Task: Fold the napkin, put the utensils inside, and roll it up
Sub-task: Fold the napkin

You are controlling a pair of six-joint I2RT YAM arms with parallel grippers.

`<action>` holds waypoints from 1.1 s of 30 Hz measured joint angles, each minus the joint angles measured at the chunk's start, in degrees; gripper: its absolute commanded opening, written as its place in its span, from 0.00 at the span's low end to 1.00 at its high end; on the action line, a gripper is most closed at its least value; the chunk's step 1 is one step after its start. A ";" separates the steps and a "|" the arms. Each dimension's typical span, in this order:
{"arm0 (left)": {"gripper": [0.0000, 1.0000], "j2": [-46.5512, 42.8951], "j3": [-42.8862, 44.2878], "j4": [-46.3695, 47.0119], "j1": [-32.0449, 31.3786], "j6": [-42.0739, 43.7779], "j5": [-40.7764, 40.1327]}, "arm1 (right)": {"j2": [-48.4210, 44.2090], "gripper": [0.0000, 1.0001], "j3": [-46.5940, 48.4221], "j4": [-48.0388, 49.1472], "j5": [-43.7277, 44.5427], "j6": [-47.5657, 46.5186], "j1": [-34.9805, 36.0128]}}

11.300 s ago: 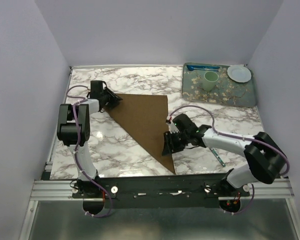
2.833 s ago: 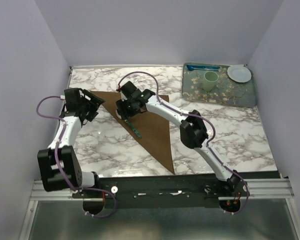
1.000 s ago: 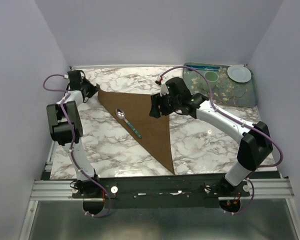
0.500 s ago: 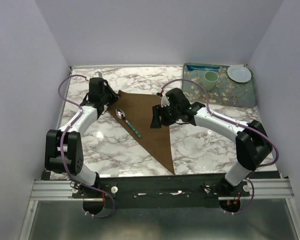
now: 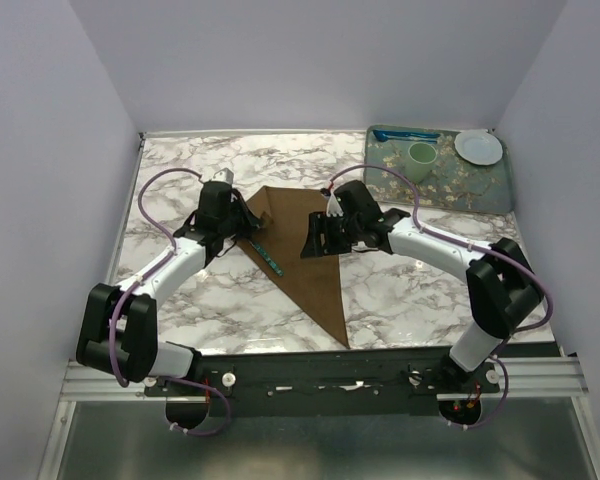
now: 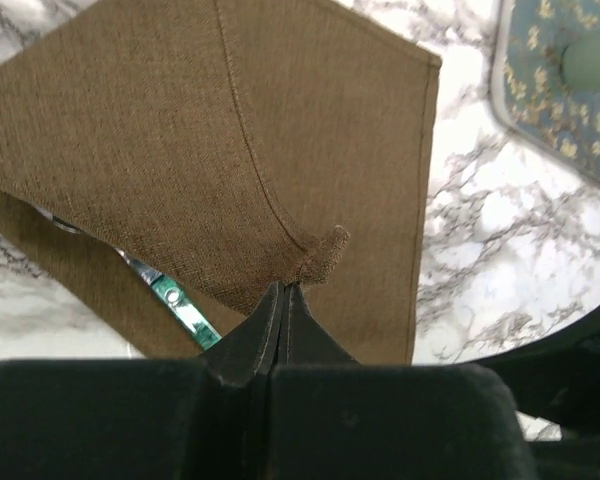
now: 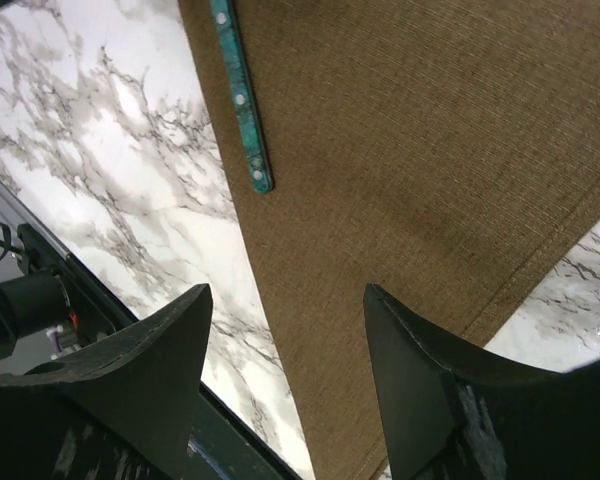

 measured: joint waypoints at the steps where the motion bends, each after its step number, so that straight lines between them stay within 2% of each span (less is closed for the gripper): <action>1: 0.00 -0.24 -0.85 -0.04 -0.22 0.22 0.00 | 0.26 0.70 -0.39 0.63 -0.09 0.66 -0.31; 14: 0.00 -0.92 -7.08 -0.17 -3.28 1.53 0.50 | 1.86 0.70 -2.73 2.73 -1.49 2.84 -1.55; 33: 0.00 -0.92 -11.10 1.84 -6.54 -1.27 1.01 | 2.75 0.70 -3.08 3.85 -2.93 3.08 -1.68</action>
